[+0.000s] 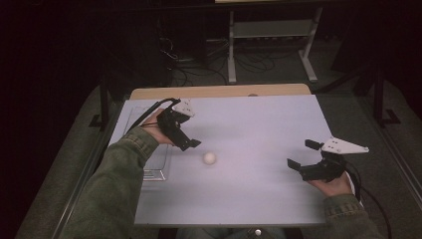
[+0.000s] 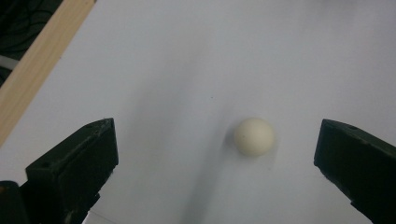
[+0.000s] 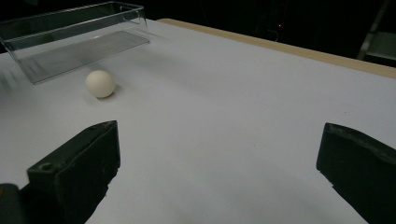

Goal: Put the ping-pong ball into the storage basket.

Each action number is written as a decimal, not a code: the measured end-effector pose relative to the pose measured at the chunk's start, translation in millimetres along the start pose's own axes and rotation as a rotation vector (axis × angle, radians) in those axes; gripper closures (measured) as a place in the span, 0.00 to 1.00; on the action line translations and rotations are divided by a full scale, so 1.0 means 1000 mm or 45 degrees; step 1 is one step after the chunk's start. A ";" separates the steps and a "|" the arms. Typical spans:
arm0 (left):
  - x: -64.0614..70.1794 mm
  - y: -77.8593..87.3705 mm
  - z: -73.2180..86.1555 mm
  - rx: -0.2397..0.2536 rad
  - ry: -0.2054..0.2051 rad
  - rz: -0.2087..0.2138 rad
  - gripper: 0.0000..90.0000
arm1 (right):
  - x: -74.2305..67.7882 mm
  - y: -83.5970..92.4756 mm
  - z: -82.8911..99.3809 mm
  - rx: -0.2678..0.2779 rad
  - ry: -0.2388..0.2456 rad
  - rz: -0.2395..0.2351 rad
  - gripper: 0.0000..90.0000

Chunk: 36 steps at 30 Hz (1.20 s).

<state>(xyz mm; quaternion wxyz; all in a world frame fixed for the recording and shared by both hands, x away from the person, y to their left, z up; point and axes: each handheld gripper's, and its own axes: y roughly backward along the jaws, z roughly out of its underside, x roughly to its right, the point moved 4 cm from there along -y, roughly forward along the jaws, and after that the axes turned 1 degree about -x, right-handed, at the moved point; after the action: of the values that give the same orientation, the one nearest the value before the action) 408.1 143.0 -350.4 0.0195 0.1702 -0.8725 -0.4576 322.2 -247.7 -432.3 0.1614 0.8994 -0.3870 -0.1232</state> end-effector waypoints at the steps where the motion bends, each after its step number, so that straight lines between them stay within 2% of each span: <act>1: 0.000 -0.001 0.000 -0.005 -0.005 0.001 0.00 | 0.000 0.000 0.000 0.000 0.001 0.000 0.00; 20: 0.005 -0.018 0.000 -0.059 -0.031 0.051 0.00 | 0.000 0.002 0.000 0.006 -0.003 0.000 0.00; 28: 0.008 -0.024 0.000 -0.089 -0.064 0.049 0.00 | 0.000 0.002 0.000 0.007 -0.004 0.000 0.00; 36: 0.010 -0.030 0.003 -0.105 -0.072 0.061 0.00 | 0.000 0.002 0.000 0.009 -0.004 0.000 0.00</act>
<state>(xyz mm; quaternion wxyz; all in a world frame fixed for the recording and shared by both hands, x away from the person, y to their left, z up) 406.3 126.6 -377.1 0.0127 0.1354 -0.8570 -0.4971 321.0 -249.4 -431.2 0.1575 0.8999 -0.3876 -0.1233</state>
